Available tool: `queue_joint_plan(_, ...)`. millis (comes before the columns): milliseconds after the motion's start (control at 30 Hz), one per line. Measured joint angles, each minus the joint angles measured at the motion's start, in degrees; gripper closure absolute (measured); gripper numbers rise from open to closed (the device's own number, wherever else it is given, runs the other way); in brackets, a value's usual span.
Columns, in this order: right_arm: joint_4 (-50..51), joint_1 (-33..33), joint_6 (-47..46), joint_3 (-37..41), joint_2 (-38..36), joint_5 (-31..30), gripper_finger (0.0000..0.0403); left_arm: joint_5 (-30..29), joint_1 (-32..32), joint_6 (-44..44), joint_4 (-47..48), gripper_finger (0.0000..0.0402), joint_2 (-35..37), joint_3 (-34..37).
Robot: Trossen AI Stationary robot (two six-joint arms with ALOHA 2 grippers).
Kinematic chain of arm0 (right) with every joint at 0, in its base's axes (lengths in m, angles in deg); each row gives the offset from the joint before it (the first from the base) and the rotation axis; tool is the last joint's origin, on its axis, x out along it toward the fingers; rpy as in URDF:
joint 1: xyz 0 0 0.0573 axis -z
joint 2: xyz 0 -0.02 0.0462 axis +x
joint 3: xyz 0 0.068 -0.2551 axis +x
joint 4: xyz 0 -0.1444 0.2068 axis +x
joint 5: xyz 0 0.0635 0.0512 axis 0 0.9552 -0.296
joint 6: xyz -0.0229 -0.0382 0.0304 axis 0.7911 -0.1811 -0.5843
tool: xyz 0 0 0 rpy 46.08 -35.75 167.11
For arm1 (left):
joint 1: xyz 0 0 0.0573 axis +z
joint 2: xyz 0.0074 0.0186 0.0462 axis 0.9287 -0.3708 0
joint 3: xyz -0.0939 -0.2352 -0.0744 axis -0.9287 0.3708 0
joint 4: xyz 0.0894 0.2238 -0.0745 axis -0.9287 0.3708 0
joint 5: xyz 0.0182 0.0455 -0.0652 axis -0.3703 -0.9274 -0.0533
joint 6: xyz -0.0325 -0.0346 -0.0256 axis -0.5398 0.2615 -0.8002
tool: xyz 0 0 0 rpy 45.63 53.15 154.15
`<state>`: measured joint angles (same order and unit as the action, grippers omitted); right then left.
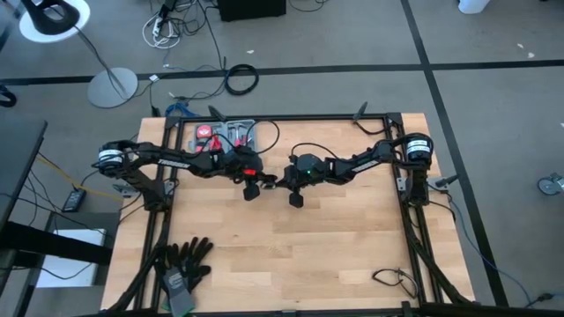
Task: Coil cords
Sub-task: Coil the black wire onto the spool
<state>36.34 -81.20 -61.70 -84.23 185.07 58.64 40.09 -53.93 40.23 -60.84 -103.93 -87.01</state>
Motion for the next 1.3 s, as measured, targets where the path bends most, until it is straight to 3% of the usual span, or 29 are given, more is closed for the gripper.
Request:
queue_joint_plan(233, 0.04, 0.02, 0.04, 0.0, 0.0, -0.04, 0.0403, 0.36, -0.07, -0.93, 0.25, 0.0395, 0.01, 0.02)
queue_joint_plan(667, 2.75, 0.02, -0.04, 0.0, -1.82, -0.97, 0.0382, 1.71, -0.09, -4.71, 0.05, 0.0401, 0.03, 0.07)
queue_joint_plan(1000, 19.75, 0.02, -0.04, -0.22, -13.58, -5.97, 0.0352, 1.72, -0.15, -5.74, 0.05, 0.0401, 0.01, 0.04)
queue_joint_plan(1133, 32.88, -0.09, -1.72, -0.2, -19.03, -12.27, 0.0354, 1.41, -0.17, -8.19, -0.33, 0.0401, 0.01, 0.51)
queue_joint_plan(1300, 54.91, -3.26, -11.69, 0.26, -26.84, -19.97, 0.0367, -1.02, -0.68, -12.49, -1.69, 0.0401, 0.21, 2.28)
